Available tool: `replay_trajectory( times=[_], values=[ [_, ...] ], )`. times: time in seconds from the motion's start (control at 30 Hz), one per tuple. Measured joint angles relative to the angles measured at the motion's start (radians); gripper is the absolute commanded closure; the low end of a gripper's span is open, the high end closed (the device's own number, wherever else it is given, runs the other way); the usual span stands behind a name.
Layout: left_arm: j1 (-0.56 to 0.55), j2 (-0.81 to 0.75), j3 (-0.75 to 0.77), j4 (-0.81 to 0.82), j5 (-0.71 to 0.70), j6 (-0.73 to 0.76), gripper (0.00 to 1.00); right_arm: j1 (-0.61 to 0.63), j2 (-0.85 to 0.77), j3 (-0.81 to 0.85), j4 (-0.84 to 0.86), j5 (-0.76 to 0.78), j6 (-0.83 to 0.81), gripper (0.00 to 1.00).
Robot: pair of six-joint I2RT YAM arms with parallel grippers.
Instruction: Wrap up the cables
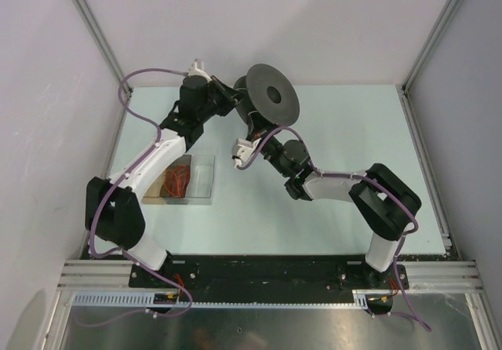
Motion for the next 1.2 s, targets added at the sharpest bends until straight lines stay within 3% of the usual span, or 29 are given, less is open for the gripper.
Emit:
replay_trajectory(
  times=[0.2,0.6,1.2],
  values=[
    [0.0,0.005,-0.05,0.089,0.002,-0.006,1.0,-0.044,0.061,-0.005,0.067,-0.038,-0.099,1.0],
    [-0.028,0.037,-0.068,0.108,-0.035,-0.069,1.0,-0.068,0.072,-0.005,0.09,-0.097,-0.193,1.0],
    [-0.049,0.126,-0.071,0.194,-0.14,-0.135,1.0,-0.209,0.2,0.079,0.091,-0.34,-0.289,1.0]
  ],
)
